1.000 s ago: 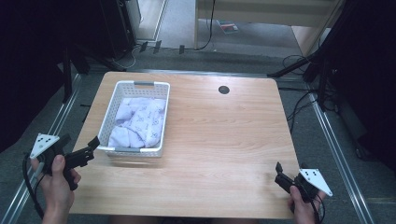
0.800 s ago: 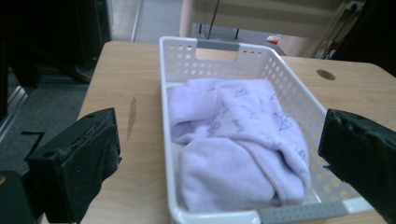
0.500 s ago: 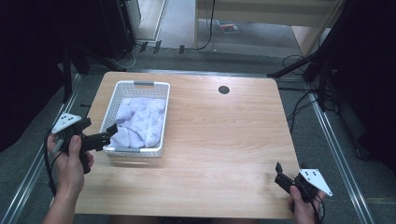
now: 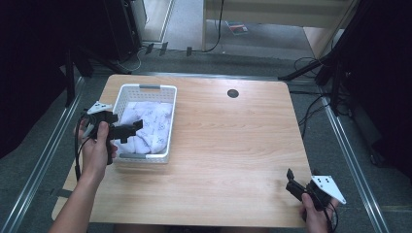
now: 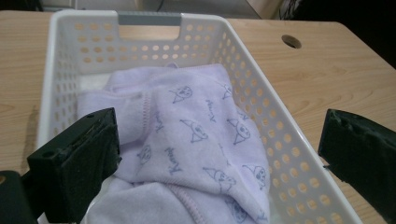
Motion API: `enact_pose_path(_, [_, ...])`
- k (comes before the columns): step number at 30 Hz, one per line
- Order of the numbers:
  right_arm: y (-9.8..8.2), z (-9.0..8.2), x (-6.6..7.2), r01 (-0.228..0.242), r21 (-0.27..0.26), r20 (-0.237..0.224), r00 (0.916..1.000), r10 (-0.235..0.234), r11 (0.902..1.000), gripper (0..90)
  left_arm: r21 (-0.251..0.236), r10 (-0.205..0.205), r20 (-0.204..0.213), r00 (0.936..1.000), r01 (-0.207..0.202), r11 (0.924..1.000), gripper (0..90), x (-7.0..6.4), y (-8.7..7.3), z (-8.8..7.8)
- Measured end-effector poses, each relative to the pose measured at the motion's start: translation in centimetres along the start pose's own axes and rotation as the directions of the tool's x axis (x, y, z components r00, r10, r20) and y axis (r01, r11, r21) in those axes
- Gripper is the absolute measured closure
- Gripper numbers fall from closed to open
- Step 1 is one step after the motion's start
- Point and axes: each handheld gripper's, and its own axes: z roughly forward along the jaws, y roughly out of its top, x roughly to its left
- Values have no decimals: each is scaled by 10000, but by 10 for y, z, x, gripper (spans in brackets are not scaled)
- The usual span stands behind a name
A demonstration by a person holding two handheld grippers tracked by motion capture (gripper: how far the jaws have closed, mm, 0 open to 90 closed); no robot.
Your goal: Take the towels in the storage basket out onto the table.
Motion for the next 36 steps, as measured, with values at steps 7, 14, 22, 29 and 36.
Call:
enact_pose_path(7, [0, 0, 0, -38, 4, -34, 10000, 38, 10000, 127, 855, -246, 160, 9996, 232, 9961, 0, 3, 14, 30])
enact_pose_path(14, [0, 0, 0, -17, 25, -74, 10000, 17, 10000, 127, 2322, -452, 208, 9988, 392, 9719, 0, 12, 18, 63])
enact_pose_path(22, [0, 0, -1, -21, 40, -89, 10000, 21, 10000, 127, 3977, -574, -370, 9977, 674, 9150, 0, 21, 17, 95])
enact_pose_path(29, [0, 0, -1, 7, 51, -118, 9999, -6, 10000, 127, 4710, -492, -534, 9974, 686, 8795, 0, 19, 13, 114])
enact_pose_path(36, [0, 1, 0, 17, 61, -160, 9999, -16, 10000, 127, 5332, 245, -1561, 9874, 633, 8436, 0, 10, 4, 131])
